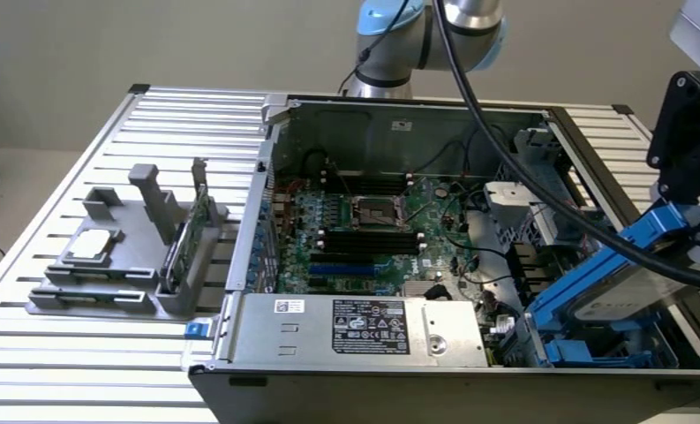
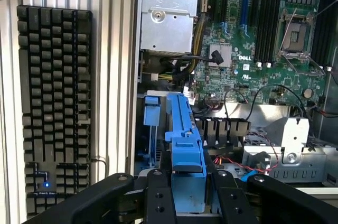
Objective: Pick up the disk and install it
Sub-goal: 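Insert the disk into the insertion slot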
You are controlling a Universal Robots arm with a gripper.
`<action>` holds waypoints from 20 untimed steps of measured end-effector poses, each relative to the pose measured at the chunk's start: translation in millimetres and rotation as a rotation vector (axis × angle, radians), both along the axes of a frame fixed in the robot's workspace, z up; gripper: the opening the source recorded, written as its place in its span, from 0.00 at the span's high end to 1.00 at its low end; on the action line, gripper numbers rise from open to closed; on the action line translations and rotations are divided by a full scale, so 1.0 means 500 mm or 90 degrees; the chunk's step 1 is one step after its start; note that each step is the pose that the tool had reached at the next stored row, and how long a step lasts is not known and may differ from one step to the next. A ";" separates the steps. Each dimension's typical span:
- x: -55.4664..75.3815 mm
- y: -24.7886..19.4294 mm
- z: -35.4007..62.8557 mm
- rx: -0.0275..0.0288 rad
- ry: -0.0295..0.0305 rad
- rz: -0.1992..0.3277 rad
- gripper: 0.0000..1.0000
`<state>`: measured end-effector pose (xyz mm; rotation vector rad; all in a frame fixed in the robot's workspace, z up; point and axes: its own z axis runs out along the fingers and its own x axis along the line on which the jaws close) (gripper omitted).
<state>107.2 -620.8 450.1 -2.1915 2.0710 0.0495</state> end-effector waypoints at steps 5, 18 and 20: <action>0.000 -0.0006 0.000 -0.0035 -0.0012 0.000 0.67; -0.007 -0.0005 -0.011 -0.0088 -0.0305 0.000 0.67; -0.011 -0.0002 -0.011 -0.0093 -0.0318 0.000 0.67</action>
